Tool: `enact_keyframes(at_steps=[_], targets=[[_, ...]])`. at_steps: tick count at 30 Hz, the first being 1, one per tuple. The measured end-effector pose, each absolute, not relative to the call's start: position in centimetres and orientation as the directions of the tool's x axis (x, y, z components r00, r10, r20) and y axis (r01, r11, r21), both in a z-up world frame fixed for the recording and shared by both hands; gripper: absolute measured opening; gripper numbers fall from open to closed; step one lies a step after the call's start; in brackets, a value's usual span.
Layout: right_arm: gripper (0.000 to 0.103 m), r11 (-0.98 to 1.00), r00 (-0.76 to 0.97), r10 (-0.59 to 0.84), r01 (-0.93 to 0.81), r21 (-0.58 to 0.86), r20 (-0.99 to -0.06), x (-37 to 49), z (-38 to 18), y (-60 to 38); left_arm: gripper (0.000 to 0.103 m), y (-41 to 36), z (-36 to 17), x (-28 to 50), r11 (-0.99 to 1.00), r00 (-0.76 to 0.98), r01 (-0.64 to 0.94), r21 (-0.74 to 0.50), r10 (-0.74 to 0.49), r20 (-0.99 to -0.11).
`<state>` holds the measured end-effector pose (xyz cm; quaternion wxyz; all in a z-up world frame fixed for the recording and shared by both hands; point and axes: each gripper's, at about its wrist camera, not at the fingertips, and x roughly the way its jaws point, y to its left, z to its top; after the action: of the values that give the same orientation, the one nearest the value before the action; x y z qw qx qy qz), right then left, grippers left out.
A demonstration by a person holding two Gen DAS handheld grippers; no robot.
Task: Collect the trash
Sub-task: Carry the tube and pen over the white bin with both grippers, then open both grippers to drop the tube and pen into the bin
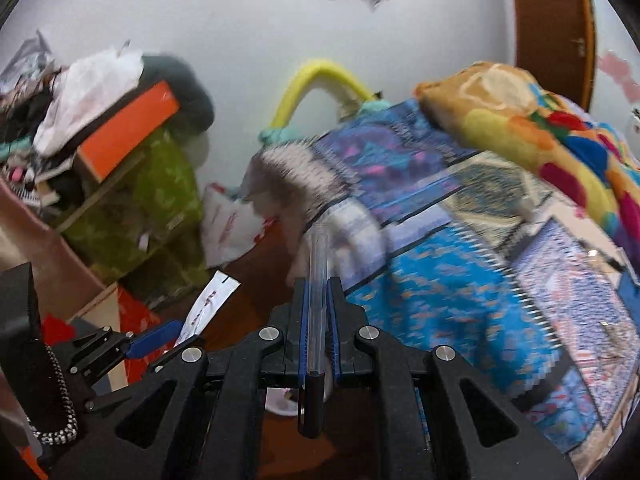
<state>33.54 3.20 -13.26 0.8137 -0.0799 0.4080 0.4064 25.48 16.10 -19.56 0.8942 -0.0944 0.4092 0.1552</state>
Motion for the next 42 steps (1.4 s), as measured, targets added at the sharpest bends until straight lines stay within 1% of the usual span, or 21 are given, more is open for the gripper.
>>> enact_keyframes(at_steps=[10, 16, 18, 20, 22, 26, 28, 30, 35, 42], targets=[[0.008, 0.615, 0.201, 0.551, -0.754, 0.231, -0.81, 32.5, -18.8, 9.0, 0.025, 20.4, -27.1, 24.1, 0.889, 0.493, -0.451, -0.072, 0.181, -0.851], [0.008, 0.609, 0.142, 0.499, -0.759, 0.229, -0.855, 32.7, -22.0, 11.3, 0.025, 21.6, -29.7, 24.6, 0.873, 0.452, -0.479, -0.088, 0.159, -0.878], [0.014, 0.601, 0.076, 0.472, -0.757, 0.257, -0.878, 33.1, -23.2, 12.0, 0.025, 22.0, -30.4, 25.0, 0.87, 0.444, -0.482, -0.109, 0.136, -0.886], [0.034, 0.61, 0.054, 0.467, -0.742, 0.278, -0.882, 33.6, -23.9, 12.0, 0.025, 22.3, -30.7, 25.4, 0.866, 0.439, -0.488, -0.11, 0.135, -0.888], [0.036, 0.616, 0.064, 0.468, -0.739, 0.273, -0.882, 33.9, -23.9, 11.8, 0.025, 22.5, -31.0, 25.9, 0.864, 0.436, -0.491, -0.112, 0.132, -0.89], [0.037, 0.614, 0.087, 0.458, -0.751, 0.244, -0.885, 34.0, -23.7, 11.0, 0.025, 22.8, -31.5, 26.8, 0.859, 0.431, -0.496, -0.125, 0.119, -0.894], [0.037, 0.611, 0.088, 0.458, -0.754, 0.241, -0.885, 34.2, -23.5, 10.6, 0.029, 22.9, -31.9, 27.5, 0.855, 0.411, -0.504, -0.123, 0.112, -0.905], [0.037, 0.612, 0.099, 0.454, -0.756, 0.23, -0.885, 34.1, -23.3, 10.1, 0.044, 23.1, -32.4, 28.0, 0.848, 0.381, -0.52, -0.105, 0.12, -0.917], [0.037, 0.603, 0.122, 0.451, -0.772, 0.201, -0.884, 33.6, -22.7, 9.1, 0.045, 22.8, -32.1, 27.9, 0.846, 0.374, -0.525, -0.089, 0.136, -0.918], [0.037, 0.602, 0.16, 0.478, -0.776, 0.189, -0.864, 32.7, -20.3, 7.1, 0.045, 21.4, -29.1, 26.5, 0.863, 0.407, -0.499, -0.079, 0.153, -0.9]])
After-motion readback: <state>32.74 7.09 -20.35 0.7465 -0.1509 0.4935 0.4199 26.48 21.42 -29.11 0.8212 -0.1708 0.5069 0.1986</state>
